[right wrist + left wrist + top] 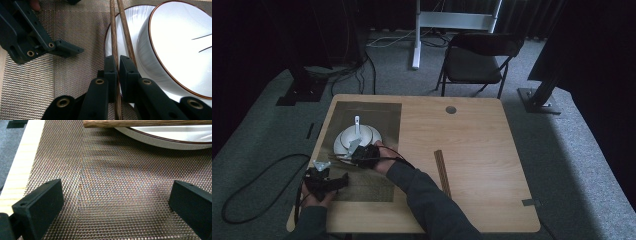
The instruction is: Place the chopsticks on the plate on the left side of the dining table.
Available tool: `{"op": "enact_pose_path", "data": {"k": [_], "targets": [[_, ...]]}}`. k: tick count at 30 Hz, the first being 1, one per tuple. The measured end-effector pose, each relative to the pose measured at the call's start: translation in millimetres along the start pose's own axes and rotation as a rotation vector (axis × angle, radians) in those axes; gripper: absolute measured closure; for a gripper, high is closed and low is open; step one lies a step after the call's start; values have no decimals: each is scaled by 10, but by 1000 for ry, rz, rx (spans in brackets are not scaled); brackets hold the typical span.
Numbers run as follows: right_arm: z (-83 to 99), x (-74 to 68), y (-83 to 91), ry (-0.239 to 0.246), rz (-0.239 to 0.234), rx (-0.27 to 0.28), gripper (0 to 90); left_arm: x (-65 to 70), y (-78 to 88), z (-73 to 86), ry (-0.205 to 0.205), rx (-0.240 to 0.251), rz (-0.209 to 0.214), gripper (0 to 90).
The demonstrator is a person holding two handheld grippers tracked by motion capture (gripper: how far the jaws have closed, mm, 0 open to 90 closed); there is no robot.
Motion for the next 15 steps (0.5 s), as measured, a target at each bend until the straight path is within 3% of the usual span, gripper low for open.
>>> {"op": "enact_pose_path", "data": {"k": [15], "targets": [[13, 7, -67, -8, -2, -19, 847, 1, 0, 0, 1, 0, 1, 2]]}}
Point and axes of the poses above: each handheld gripper's, and its own axes: y roughly backward along the jaws, z roughly out of its underside, x roughly to its right, the point moved 10 cm from there along -y, roughly forward along the jaws, and after that the axes turned 10 degrees about y, right-handed, at the moved point
